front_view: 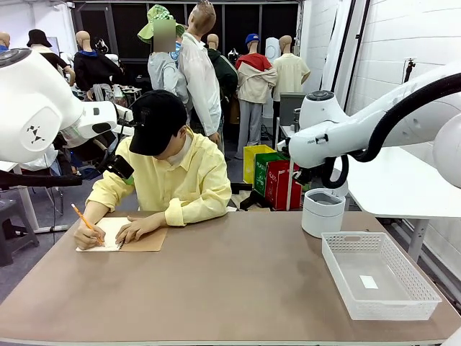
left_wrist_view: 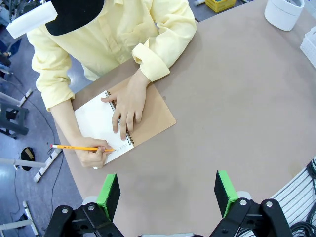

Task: Sort the paper based on its condition.
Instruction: If a person hands you a paper, place it in the Organizing basket , and if it's crumpled, put it in the Trash can.

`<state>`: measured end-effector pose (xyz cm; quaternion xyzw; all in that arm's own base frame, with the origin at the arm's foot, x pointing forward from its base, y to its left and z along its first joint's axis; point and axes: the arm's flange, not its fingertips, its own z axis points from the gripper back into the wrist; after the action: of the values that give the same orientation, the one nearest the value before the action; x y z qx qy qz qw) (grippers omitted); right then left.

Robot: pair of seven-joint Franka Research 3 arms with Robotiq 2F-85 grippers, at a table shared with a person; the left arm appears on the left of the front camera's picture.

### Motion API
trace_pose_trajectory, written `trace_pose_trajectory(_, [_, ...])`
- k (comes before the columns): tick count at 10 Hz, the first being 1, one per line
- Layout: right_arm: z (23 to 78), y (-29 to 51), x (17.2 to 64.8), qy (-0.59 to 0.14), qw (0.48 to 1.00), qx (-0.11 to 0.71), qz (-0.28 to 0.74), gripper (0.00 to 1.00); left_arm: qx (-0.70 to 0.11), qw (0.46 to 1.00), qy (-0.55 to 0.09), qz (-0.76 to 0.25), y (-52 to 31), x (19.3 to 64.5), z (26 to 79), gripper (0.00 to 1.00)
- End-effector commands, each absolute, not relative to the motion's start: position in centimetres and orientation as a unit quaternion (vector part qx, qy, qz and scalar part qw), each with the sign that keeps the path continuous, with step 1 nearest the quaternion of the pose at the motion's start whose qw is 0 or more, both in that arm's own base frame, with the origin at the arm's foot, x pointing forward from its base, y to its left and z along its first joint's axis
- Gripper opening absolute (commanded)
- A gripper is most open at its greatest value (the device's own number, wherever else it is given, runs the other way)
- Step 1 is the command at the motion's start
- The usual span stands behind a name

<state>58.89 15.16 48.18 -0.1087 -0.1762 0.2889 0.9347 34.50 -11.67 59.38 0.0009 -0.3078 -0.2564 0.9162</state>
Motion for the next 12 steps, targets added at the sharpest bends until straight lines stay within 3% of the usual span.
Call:
trace_pose_trajectory(1, [47.2,14.6,59.2,-0.156,0.947,-0.151,0.239,0.0,0.0,0.917,-0.305,-0.257,-11.6,34.4,59.4,1.0])
trace_pose_trajectory(12, [44.2,10.9,63.7,-0.098,0.959,-0.197,0.181,0.0,0.0,0.917,-0.305,-0.257,-11.6,34.4,59.4,1.0])
